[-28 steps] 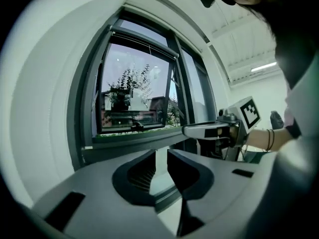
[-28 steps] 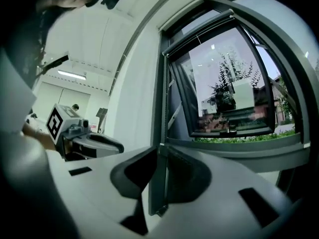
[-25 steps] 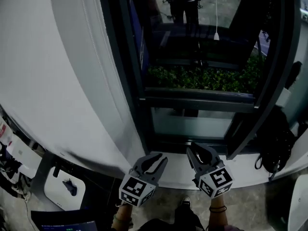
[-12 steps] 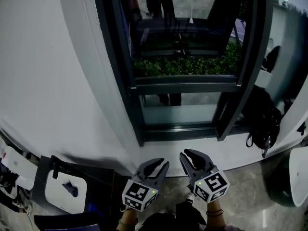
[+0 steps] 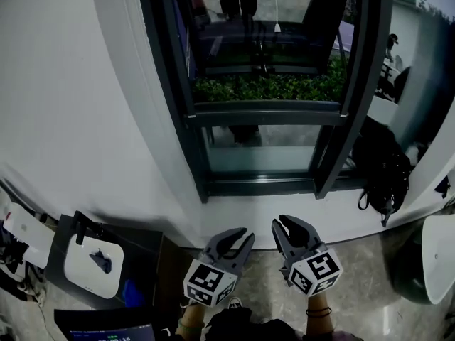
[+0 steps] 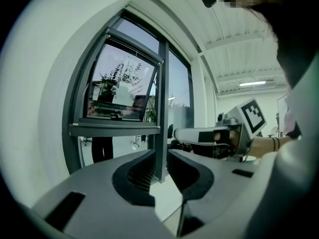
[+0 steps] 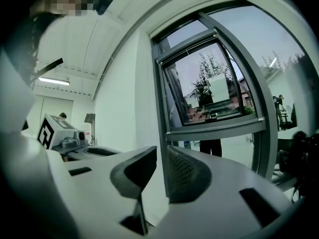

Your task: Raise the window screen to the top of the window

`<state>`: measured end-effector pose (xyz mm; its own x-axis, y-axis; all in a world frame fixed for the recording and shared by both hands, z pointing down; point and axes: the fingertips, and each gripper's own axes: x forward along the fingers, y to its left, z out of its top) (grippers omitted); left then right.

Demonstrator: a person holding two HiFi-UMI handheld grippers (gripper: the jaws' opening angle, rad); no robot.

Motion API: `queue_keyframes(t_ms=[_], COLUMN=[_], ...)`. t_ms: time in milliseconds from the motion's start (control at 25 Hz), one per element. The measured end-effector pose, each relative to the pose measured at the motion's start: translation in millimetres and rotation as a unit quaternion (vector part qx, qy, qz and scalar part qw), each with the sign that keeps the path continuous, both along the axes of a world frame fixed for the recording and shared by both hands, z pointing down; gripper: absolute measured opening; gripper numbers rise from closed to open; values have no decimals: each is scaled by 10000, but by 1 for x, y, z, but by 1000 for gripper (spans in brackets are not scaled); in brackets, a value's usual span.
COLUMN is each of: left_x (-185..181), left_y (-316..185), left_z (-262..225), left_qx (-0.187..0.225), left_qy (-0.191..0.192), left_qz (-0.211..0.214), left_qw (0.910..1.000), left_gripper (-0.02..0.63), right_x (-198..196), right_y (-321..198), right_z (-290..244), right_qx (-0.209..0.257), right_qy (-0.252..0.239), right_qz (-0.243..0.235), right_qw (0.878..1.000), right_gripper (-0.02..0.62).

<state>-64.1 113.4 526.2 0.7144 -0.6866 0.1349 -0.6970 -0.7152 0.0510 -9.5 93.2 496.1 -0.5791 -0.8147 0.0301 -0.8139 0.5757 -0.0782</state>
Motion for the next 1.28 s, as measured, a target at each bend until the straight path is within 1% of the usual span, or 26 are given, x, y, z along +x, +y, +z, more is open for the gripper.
queue_keyframes(t_ms=[160,320,440,560,800,1080,1280], left_x=[24,54,65,71,70,65,60], left_y=[27,54,70,86,106,129,142], left_z=[1,7,4,-2,2,1,1], left_qx=[-28,-79,-15,-73,21,8,26], left_qy=[136,169,285,482,347,392,377], left_qz=[-100,-119,-284,-422,-610,-684,-690], left_qw=[9999,9998,9992,9979,9975,9969,9969], left_gripper=[71,71,71,71,71,71,71], right_x=[19,46,59,69,75,63,56], right_y=[30,59,77,96,123,146,157], right_z=[6,16,21,31,34,32,36], right_qx=[-3,-6,-46,-128,-148,-158,-142], right_qy=[138,86,86,49,-175,-38,2], right_qz=[-90,-44,-52,-81,-208,-389,-426], right_qw=[9999,10000,9999,9999,9995,9991,9990], right_gripper=[52,52,52,52,52,52,52])
